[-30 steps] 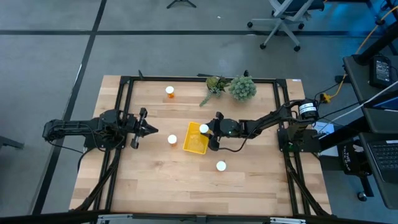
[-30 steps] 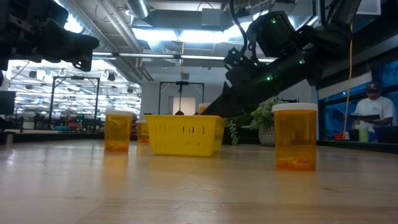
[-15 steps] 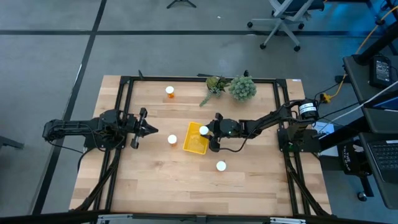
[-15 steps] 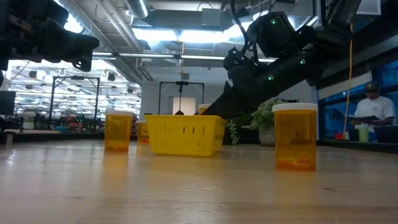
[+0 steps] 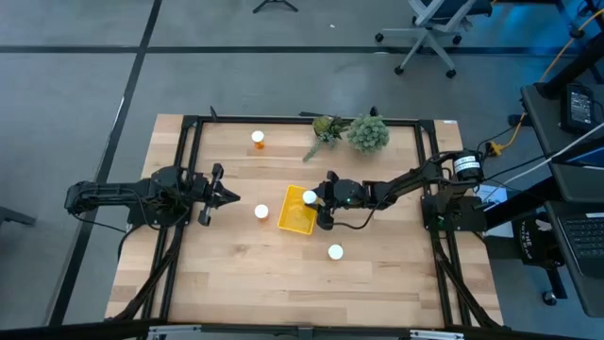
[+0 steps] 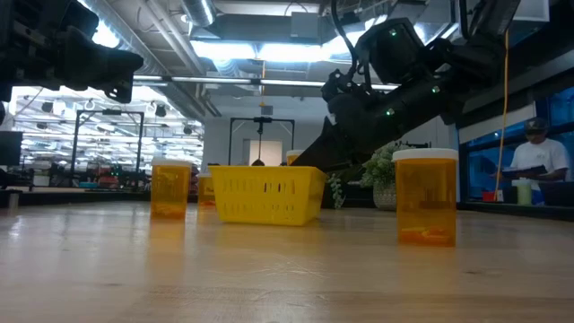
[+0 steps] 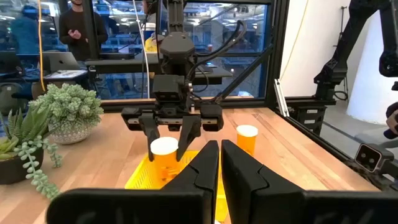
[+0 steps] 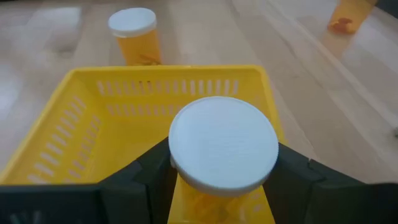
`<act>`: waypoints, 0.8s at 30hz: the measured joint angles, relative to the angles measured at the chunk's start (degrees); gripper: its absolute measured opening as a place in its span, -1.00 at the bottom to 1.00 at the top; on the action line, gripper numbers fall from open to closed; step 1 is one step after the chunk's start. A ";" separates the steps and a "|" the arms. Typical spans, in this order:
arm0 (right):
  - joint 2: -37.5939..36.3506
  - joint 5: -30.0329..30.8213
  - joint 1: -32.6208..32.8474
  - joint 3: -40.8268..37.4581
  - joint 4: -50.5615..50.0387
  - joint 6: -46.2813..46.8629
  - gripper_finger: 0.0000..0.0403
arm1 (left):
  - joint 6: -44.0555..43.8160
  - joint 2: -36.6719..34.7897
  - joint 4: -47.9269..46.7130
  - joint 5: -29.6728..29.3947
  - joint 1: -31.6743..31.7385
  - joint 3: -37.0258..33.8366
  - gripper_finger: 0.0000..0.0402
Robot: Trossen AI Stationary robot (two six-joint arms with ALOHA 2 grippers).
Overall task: Pick and place pill bottles into a basket
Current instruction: Put the orange pill bottle into the yellow bin
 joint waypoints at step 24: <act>0.04 -0.91 0.00 0.00 -1.11 -3.11 0.38 | 0.02 -0.01 0.02 -0.03 0.00 -0.01 -0.92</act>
